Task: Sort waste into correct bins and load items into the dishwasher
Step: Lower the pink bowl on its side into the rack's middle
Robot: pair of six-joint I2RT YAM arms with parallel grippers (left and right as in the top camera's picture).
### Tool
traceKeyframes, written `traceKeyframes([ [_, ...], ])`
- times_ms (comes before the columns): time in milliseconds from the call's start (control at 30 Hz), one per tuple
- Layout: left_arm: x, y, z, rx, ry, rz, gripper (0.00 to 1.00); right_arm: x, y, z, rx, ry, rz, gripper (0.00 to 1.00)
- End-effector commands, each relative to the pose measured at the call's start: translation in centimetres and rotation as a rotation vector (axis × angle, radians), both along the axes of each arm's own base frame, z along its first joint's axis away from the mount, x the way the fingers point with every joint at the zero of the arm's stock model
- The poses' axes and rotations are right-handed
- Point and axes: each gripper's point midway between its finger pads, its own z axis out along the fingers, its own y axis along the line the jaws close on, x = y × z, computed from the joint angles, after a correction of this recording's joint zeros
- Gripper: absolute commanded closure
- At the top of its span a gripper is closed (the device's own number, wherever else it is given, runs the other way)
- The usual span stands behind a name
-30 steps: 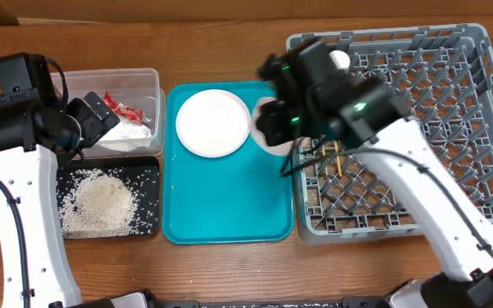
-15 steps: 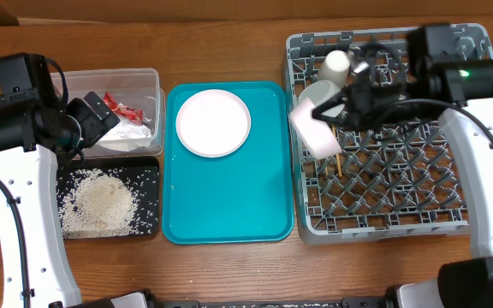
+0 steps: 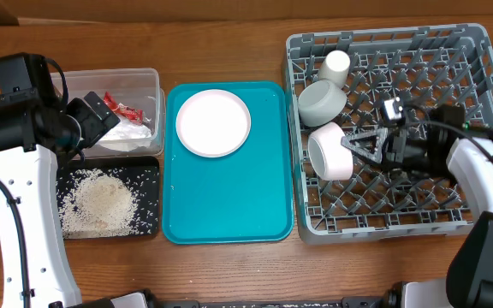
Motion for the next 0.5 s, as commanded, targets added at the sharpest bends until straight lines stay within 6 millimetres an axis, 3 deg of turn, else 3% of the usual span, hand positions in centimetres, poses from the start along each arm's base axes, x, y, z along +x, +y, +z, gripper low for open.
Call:
traceKeyframes([
  [0, 0.1, 0.0, -0.2, -0.005, 0.004, 0.003, 0.00, -0.5, -0.3, -0.2, 0.049, -0.047, -0.019, 0.96],
  [233, 0.1, 0.0, -0.2, -0.006, 0.004, 0.003, 0.00, -0.8, -0.3, -0.9, 0.062, 0.010, -0.021, 0.96],
  [467, 0.1, 0.0, -0.2, -0.005, 0.004, 0.003, 0.00, 0.3, -0.6, -0.8, 0.090, 0.132, -0.019, 0.96],
])
